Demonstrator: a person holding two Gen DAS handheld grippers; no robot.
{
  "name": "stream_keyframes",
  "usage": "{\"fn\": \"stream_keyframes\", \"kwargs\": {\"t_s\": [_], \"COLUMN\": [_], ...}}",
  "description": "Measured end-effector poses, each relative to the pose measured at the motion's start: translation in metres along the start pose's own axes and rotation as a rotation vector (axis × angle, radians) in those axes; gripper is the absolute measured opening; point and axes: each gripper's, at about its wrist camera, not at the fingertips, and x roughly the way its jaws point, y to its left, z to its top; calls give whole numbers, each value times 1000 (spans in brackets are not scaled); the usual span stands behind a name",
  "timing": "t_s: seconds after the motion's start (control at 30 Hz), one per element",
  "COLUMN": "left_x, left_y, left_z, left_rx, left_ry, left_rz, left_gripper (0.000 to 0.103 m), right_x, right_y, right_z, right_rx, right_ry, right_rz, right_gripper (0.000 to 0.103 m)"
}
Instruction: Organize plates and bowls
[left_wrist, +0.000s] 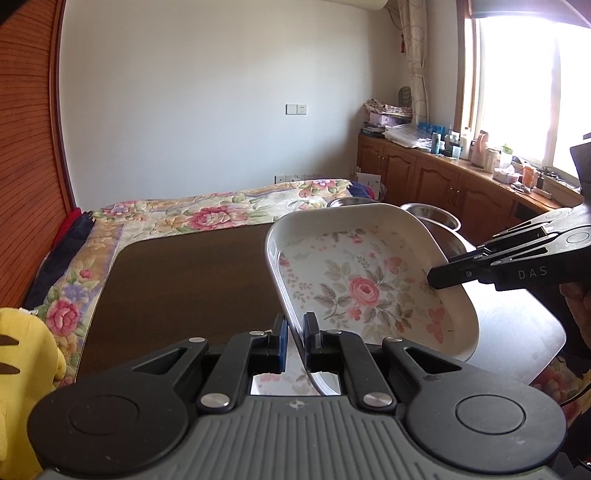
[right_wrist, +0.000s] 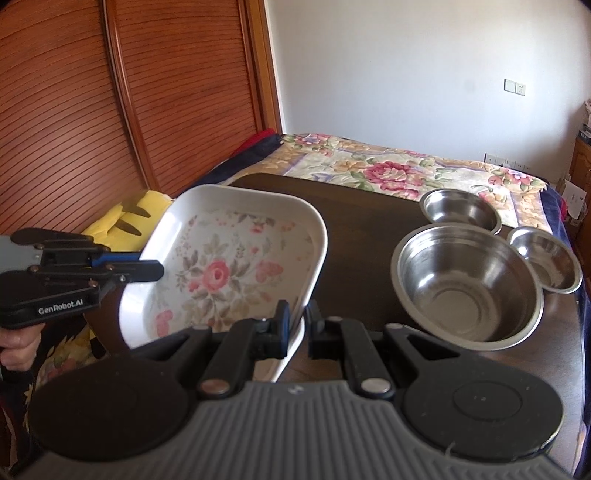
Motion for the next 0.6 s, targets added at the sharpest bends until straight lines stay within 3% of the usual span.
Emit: {"fn": "stream_keyframes", "kwargs": {"t_s": [0.6], "left_x": [19], "left_y": [18], "left_z": [-27], "left_rx": [-35], "left_ry": [82], "left_rz": [20], "left_gripper": [9], "right_x": [23], "right_y": [11], "right_z": [-14], "right_rx": [15], "right_ry": [56], "right_rz": [18], "right_gripper": [11]}}
